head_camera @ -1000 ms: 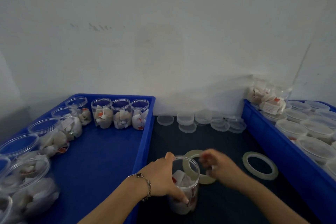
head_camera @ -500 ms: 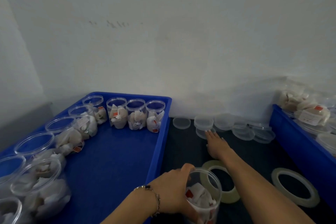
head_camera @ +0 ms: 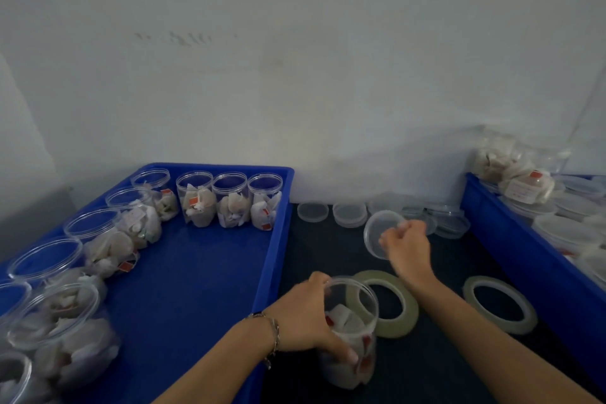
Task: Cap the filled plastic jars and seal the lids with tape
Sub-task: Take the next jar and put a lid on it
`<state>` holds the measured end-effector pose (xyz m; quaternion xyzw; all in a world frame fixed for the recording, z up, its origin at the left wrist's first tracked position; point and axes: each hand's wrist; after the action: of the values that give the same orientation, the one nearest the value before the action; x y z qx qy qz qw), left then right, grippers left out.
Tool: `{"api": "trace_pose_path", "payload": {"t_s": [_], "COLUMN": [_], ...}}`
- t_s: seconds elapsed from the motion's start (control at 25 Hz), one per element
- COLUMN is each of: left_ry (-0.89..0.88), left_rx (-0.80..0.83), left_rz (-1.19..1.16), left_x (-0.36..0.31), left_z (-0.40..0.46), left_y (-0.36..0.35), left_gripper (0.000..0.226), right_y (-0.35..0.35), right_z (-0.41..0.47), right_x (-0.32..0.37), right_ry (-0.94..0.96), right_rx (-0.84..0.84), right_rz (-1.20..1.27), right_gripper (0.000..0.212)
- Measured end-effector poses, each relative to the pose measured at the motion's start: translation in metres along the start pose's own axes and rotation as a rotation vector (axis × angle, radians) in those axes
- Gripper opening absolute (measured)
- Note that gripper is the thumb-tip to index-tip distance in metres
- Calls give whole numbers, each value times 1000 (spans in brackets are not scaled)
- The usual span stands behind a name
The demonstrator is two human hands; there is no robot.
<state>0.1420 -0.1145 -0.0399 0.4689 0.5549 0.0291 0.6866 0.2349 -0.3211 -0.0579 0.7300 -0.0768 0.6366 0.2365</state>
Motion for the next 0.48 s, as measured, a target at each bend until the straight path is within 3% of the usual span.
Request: {"api": "trace_pose_path", "payload": {"t_s": [0.08, 0.12, 0.2, 0.32, 0.48], "left_ry": [20, 15, -27, -145, -196], "left_rx": [-101, -158, -248, -317, -257], "left_rz": [-14, -19, -37, -1, -26], "left_x": [0, -1, -4, -10, -20], "left_z": [2, 3, 2, -1, -5], "left_y": [-2, -4, -6, -6, -4], "left_gripper": [100, 100, 99, 92, 82], "right_y": [28, 39, 51, 51, 48], "right_z": [-22, -36, -62, -94, -114], "right_x": [15, 19, 15, 6, 27], "right_ry": [-173, -235, -278, -136, 55], "right_rx": [103, 190, 358, 436, 525], "right_rz": [392, 456, 335, 15, -138], "right_gripper": [6, 8, 13, 19, 38]}}
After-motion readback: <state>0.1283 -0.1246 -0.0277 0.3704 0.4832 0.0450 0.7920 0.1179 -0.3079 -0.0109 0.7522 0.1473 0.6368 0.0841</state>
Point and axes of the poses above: each hand's wrist, its own z-axis towards the middle knuckle, its own y-axis out of the back of the hand, x = y × z, and after that the axes turned 13 degrees about -y, right-handed
